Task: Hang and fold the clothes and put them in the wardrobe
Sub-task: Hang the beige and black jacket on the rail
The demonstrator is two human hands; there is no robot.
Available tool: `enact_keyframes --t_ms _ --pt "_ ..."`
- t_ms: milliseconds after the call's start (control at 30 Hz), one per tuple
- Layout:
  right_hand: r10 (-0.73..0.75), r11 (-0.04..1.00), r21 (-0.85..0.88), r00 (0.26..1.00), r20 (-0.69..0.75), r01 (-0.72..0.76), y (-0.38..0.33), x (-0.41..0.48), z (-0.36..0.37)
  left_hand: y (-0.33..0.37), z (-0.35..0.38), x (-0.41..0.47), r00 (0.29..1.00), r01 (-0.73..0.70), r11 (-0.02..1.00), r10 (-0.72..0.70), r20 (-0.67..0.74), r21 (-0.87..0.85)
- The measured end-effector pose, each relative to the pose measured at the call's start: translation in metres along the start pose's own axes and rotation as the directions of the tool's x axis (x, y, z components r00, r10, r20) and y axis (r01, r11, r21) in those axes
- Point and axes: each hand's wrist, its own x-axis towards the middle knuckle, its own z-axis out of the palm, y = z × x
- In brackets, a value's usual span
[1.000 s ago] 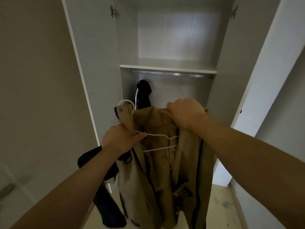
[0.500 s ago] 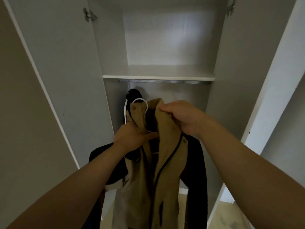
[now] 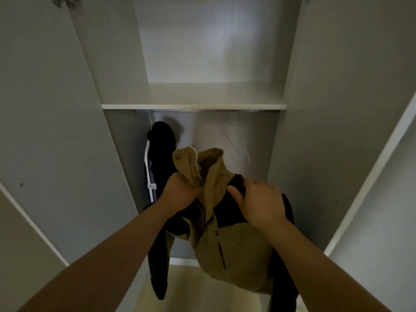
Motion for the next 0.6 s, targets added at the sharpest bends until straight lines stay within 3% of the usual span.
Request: enact_keyframes --t_ms 133,267,467,600 --pt "-0.085 0.994 0.078 0.993 0.087 0.078 -0.001 0.034 0.030 -0.018 0.008 0.058 0.989 -0.060 0.996 0.069 0.132 -0.068" --pt "-0.082 0.994 0.072 0.993 0.082 0.076 -0.007 0.089 0.058 -0.046 0.010 0.128 0.971 -0.148 0.987 0.156 0.179 -0.060" --pt "0.096 0.994 -0.048 0.995 -0.041 -0.098 -0.024 0.165 0.107 -0.082 0.005 0.227 0.919 -0.288 0.955 0.295 0.260 -0.066" --pt "0.274 0.958 -0.059 0.956 -0.100 -0.281 -0.024 0.197 0.131 -0.127 0.016 0.264 0.917 -0.392 0.918 0.384 0.109 0.061"
